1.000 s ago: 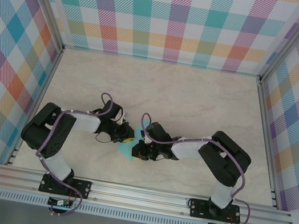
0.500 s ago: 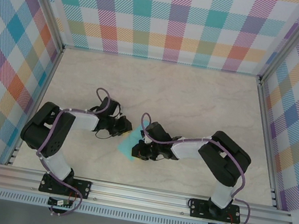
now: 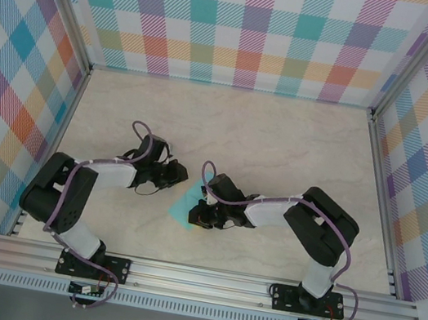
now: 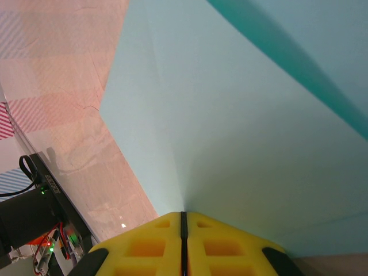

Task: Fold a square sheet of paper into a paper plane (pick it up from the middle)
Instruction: Fold the triangle a second time at the center of the table.

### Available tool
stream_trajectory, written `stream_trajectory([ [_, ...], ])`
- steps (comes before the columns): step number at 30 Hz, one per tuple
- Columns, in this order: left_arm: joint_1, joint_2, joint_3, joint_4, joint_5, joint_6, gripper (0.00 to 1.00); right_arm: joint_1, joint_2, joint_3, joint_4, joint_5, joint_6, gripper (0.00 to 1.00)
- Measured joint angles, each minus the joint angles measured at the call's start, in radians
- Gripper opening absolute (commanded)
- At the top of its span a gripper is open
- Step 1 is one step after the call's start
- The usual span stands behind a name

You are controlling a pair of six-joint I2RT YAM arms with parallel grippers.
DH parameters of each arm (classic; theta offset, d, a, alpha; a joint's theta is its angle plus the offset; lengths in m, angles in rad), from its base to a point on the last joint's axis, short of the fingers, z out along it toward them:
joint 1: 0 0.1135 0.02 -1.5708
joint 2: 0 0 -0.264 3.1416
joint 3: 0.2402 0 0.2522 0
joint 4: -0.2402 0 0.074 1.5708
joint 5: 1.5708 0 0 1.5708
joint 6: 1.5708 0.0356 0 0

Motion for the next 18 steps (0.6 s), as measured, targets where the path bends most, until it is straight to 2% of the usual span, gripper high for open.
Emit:
stream_trajectory([
  [4,-0.008,-0.059,-0.023,0.004,0.043,0.003,0.18,0.000,0.002,0.007,-0.012,0.000,-0.002,0.09],
  [8,-0.016,-0.054,-0.034,0.018,0.069,0.005,0.18,-0.001,0.004,0.016,-0.025,-0.003,-0.005,0.09],
  [18,-0.061,0.113,-0.035,0.080,0.112,0.001,0.17,-0.005,0.008,0.023,-0.035,-0.013,-0.007,0.09],
])
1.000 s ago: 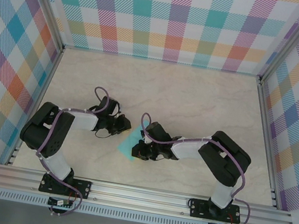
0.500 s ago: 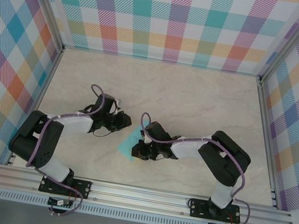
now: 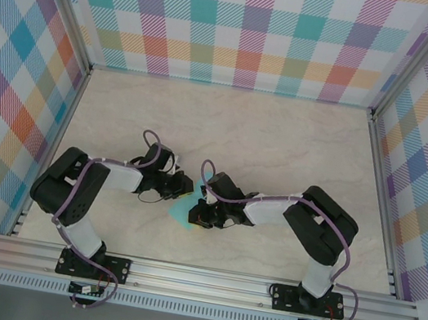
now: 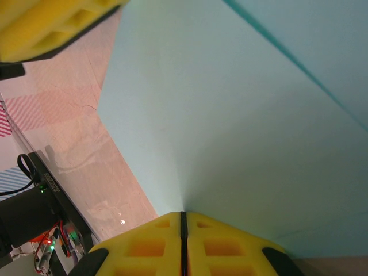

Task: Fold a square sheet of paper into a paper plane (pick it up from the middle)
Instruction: Fold the triangle a second time at the center of the table.

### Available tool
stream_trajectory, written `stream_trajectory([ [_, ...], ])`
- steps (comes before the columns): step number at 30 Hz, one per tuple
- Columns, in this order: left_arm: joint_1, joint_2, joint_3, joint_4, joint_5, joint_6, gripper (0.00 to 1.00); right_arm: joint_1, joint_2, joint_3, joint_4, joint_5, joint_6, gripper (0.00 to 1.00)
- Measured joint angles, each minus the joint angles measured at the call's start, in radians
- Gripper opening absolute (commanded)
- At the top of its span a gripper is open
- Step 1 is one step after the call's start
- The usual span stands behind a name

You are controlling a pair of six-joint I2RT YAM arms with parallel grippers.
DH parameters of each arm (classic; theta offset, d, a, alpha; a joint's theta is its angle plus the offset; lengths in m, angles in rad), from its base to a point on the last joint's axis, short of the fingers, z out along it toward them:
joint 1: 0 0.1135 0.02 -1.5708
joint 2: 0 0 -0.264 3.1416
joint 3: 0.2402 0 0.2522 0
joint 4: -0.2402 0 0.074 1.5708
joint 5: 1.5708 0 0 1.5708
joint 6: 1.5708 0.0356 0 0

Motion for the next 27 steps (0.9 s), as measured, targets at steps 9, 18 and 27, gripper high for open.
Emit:
stream_trajectory([
  [9,-0.002,0.002,0.004,-0.008,-0.024,0.003,0.16,0.000,0.000,0.000,0.000,0.000,0.000,0.09],
  [18,-0.008,-0.014,-0.011,0.001,-0.062,-0.013,0.15,0.000,0.000,0.005,-0.014,0.002,-0.017,0.09],
  [27,-0.047,-0.094,-0.086,0.038,-0.155,-0.083,0.17,0.001,-0.031,0.037,-0.150,0.042,-0.084,0.09],
])
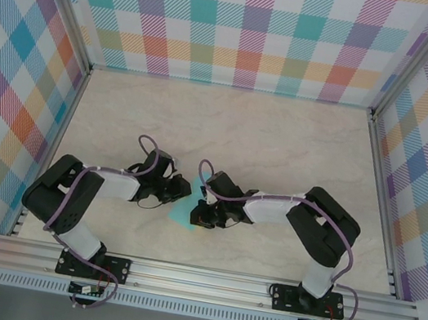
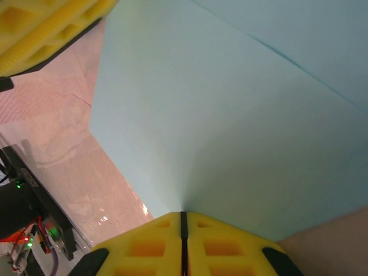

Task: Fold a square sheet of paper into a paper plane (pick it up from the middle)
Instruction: Fold the triangle a second time at the center of the table, then turn over the paper at the center of the table.

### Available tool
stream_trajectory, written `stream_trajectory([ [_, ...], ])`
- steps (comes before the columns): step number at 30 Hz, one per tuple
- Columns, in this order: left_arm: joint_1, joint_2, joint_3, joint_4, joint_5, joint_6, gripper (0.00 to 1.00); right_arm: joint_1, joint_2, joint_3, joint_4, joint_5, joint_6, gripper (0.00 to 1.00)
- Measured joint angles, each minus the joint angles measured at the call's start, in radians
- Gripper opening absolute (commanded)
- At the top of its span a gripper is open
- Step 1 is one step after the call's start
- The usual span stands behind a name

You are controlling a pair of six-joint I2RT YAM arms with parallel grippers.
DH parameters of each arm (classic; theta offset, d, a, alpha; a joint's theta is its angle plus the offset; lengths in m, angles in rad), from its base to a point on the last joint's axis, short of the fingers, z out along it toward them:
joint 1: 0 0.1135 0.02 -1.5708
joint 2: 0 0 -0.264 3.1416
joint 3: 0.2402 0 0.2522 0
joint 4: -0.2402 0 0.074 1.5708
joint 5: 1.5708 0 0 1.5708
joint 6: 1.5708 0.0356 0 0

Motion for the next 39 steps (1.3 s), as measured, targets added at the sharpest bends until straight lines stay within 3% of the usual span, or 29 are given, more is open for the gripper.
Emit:
stream_trajectory([
  [8,-0.007,-0.138,-0.011,-0.124,-0.087,-0.011,0.22,0.000,-0.091,-0.003,-0.182,0.038,-0.055,0.12],
  [14,-0.007,-0.274,-0.011,-0.202,-0.125,-0.011,0.24,0.000,-0.140,-0.003,-0.178,0.016,-0.058,0.14],
  [21,-0.010,-0.355,-0.011,-0.259,-0.130,-0.006,0.24,0.004,-0.093,0.014,-0.129,-0.015,-0.036,0.16],
  [30,-0.026,-0.354,-0.011,-0.284,-0.098,0.031,0.24,0.005,-0.024,0.004,-0.092,-0.010,-0.008,0.16],
  [39,-0.072,-0.236,0.012,-0.282,-0.071,0.062,0.23,-0.022,-0.196,-0.049,-0.149,0.074,-0.008,0.35],
])
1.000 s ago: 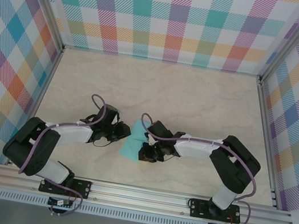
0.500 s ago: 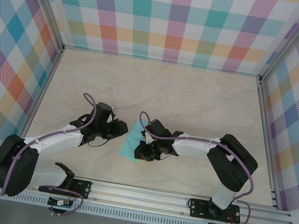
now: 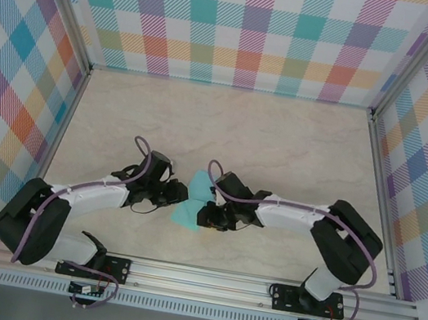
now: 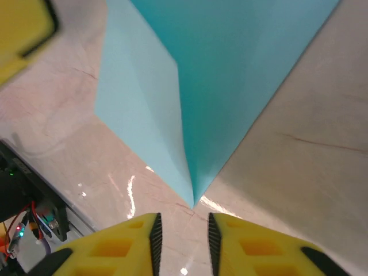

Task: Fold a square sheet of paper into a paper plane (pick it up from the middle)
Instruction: Turn over the paper at the center of the table.

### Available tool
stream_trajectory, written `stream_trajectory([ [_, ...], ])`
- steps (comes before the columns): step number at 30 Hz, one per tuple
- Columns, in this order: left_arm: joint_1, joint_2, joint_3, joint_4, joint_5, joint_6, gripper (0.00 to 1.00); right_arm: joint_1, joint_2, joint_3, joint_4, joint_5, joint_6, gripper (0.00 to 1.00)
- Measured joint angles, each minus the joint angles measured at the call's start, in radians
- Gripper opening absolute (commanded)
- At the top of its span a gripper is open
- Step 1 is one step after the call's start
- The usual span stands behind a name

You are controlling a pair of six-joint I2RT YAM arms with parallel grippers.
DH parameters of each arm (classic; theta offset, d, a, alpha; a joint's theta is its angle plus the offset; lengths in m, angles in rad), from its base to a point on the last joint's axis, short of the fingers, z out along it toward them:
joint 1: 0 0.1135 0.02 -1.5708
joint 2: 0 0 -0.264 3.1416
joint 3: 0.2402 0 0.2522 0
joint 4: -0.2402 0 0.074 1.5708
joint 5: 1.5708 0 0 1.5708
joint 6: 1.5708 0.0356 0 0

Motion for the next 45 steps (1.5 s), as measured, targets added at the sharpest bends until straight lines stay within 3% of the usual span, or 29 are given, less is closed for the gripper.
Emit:
stream_trajectory([
  [7,-0.005,0.080,0.018,0.006,0.006,0.023,0.22,-0.056,-0.068,-0.014,-0.002,0.036,0.003,0.45],
  [14,-0.014,0.168,0.048,0.006,0.024,0.041,0.22,-0.056,0.011,-0.012,-0.001,0.035,0.010,0.44],
  [20,-0.022,0.208,0.087,0.000,0.026,0.056,0.21,-0.056,0.042,-0.008,0.015,0.025,0.026,0.24],
  [27,-0.029,0.209,0.097,-0.024,0.007,0.071,0.22,-0.056,0.040,-0.002,0.064,-0.011,0.037,0.20],
  [34,-0.032,0.038,0.085,-0.141,-0.079,0.071,0.33,-0.047,0.011,0.031,0.076,-0.032,0.036,0.21],
  [39,-0.032,-0.116,0.068,-0.201,-0.145,0.062,0.33,-0.034,0.017,0.069,0.084,-0.064,0.032,0.19],
  [45,-0.032,-0.175,0.049,-0.255,-0.188,0.043,0.33,-0.032,0.132,0.179,0.077,-0.066,0.020,0.16],
])
